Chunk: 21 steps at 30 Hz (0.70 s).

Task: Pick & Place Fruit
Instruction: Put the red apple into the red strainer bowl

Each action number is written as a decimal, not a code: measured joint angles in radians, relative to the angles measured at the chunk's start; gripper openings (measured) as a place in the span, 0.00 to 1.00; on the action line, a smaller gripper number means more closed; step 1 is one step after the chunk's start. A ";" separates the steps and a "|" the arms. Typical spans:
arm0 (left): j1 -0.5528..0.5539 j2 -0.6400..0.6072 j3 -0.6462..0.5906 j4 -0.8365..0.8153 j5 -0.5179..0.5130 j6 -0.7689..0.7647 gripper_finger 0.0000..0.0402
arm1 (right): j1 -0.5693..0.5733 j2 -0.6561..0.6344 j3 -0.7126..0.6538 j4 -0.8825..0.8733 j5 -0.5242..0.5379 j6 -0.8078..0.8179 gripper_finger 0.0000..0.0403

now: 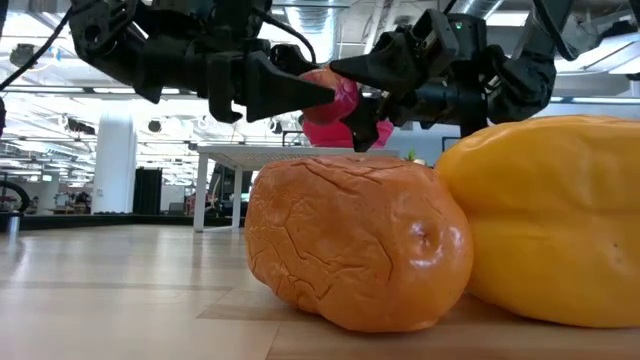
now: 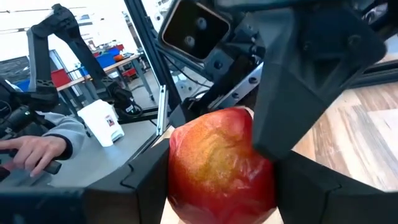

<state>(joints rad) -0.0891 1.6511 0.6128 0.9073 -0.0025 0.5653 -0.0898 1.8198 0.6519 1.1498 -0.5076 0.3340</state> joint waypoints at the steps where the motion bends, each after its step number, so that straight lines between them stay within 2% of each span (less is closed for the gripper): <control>1: 0.000 0.000 0.000 0.000 0.000 0.000 0.94 | 0.000 0.000 0.002 -0.008 0.000 0.000 0.57; 6: 0.000 -0.009 0.000 0.004 0.001 -0.023 0.89 | 0.000 -0.001 0.003 -0.020 0.000 0.000 0.57; 15: -0.001 -0.008 0.000 -0.002 0.001 -0.024 0.71 | 0.000 -0.001 0.003 -0.020 0.001 0.000 0.60; 18: -0.001 -0.008 0.000 -0.004 0.000 -0.024 0.69 | 0.000 -0.001 0.003 -0.020 0.002 0.000 0.61; 21: -0.001 -0.008 0.000 -0.006 0.000 -0.024 0.71 | 0.000 -0.001 0.003 -0.022 0.003 0.000 0.61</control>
<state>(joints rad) -0.0898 1.6436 0.6128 0.9009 -0.0021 0.5417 -0.0895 1.8191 0.6548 1.1282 -0.5042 0.3340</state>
